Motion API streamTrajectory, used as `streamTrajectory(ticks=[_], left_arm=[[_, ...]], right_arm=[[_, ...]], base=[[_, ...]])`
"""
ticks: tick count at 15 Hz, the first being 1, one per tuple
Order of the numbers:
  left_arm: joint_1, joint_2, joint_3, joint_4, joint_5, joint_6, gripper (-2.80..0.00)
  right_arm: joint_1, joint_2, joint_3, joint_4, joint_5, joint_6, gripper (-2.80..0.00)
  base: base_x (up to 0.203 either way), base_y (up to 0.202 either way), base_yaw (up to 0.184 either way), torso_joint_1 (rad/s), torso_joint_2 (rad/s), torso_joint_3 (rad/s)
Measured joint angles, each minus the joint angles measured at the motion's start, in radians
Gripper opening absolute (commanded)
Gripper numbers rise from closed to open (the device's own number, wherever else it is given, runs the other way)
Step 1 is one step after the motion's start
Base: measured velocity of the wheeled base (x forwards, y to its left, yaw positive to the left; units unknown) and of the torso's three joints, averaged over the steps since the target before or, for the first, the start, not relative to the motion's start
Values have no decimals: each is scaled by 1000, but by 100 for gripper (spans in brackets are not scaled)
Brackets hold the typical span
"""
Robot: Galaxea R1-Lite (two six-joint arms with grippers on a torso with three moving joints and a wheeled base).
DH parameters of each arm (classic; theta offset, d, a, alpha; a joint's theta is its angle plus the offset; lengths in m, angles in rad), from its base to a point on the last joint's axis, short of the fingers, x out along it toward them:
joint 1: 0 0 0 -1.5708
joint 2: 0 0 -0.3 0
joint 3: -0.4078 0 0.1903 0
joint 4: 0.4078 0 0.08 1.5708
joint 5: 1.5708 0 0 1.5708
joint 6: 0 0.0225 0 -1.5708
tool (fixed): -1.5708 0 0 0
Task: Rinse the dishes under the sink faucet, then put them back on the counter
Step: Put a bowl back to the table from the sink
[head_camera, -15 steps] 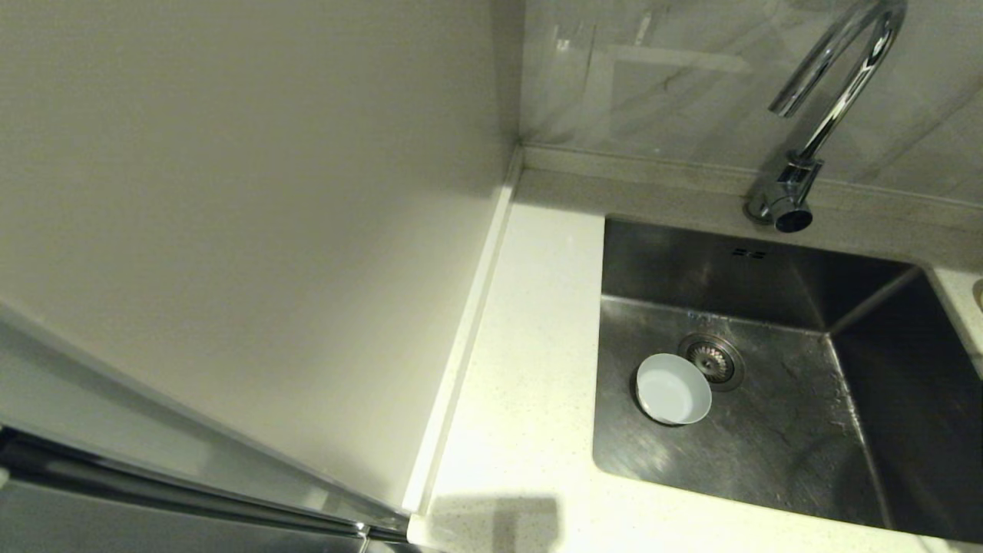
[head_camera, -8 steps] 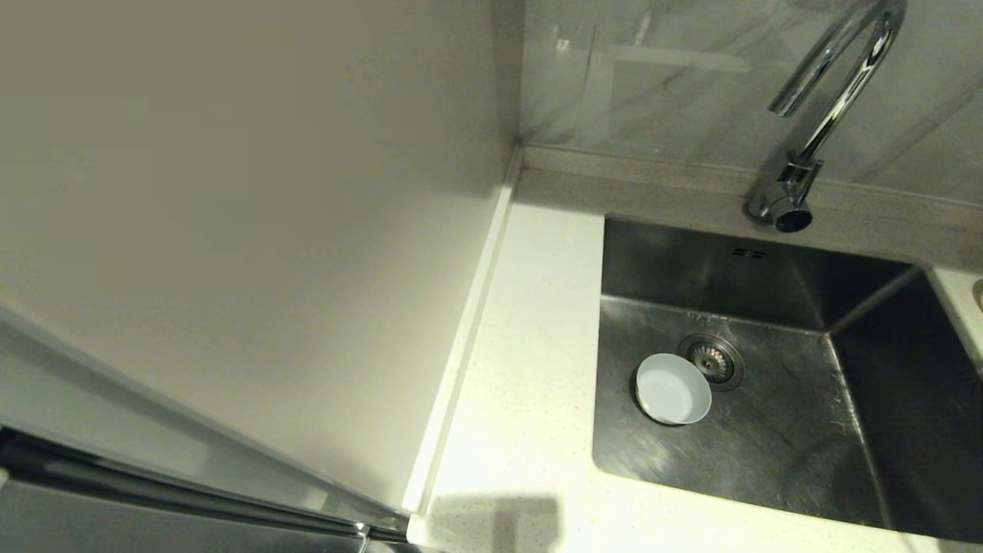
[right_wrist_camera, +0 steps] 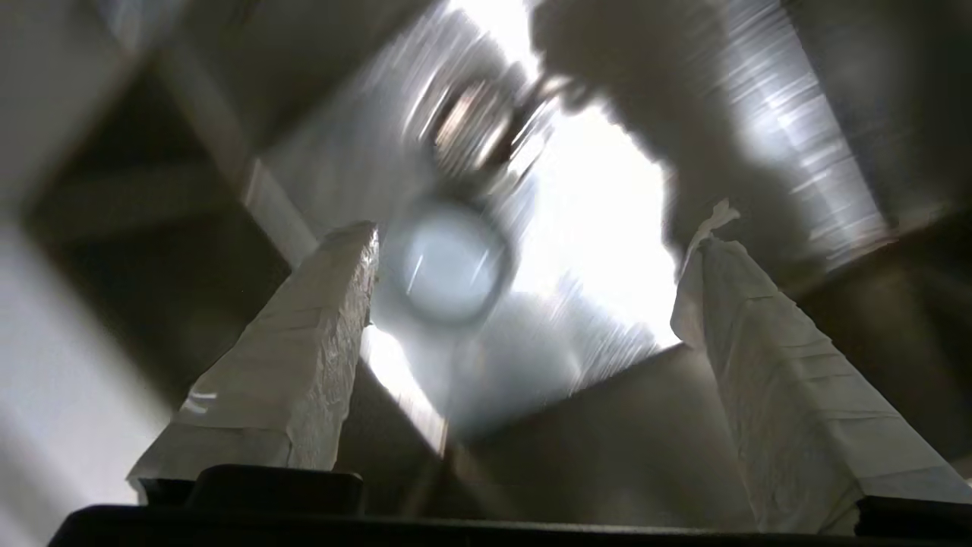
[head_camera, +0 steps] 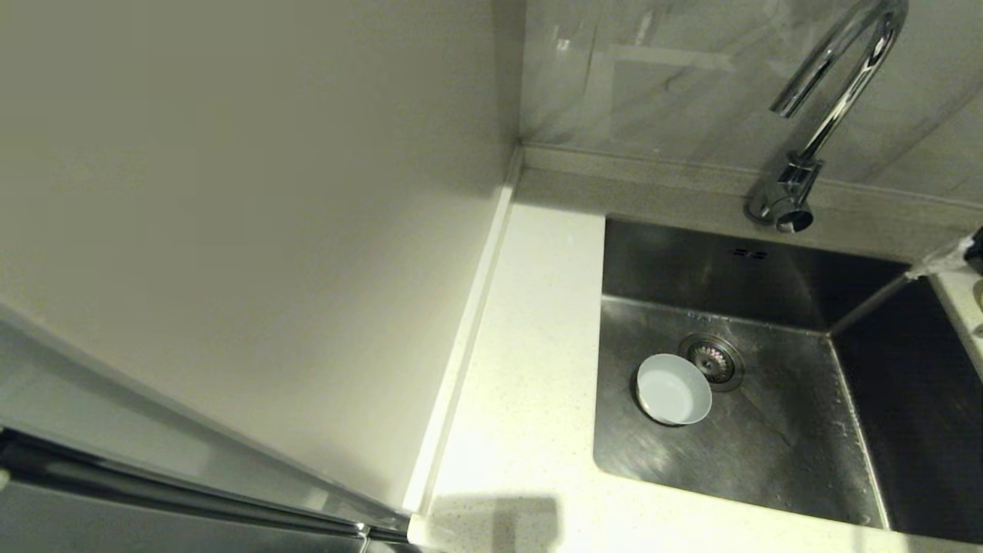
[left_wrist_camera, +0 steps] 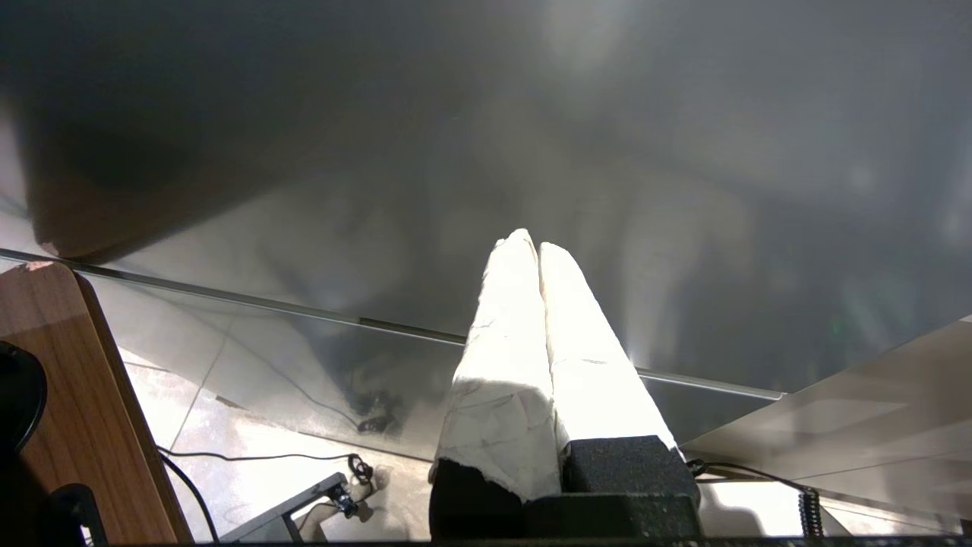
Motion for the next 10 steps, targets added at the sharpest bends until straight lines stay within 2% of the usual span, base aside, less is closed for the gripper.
streamTrajectory(ticks=[2, 4, 7, 10], left_arm=[[0, 0, 0, 0, 0, 0, -280], [0, 0, 0, 0, 0, 0, -280], [0, 0, 0, 0, 0, 0, -280], [0, 0, 0, 0, 0, 0, -280]], right_arm=[[179, -39, 71, 27, -2, -33, 0], [280, -63, 183, 36, -11, -125, 0], [328, -38, 283, 30, -70, -316, 0], [344, 56, 298, -90, -124, -409, 0]], base=[[0, 0, 0, 0, 0, 0], [0, 0, 0, 0, 0, 0], [0, 0, 0, 0, 0, 0], [0, 0, 0, 0, 0, 0]])
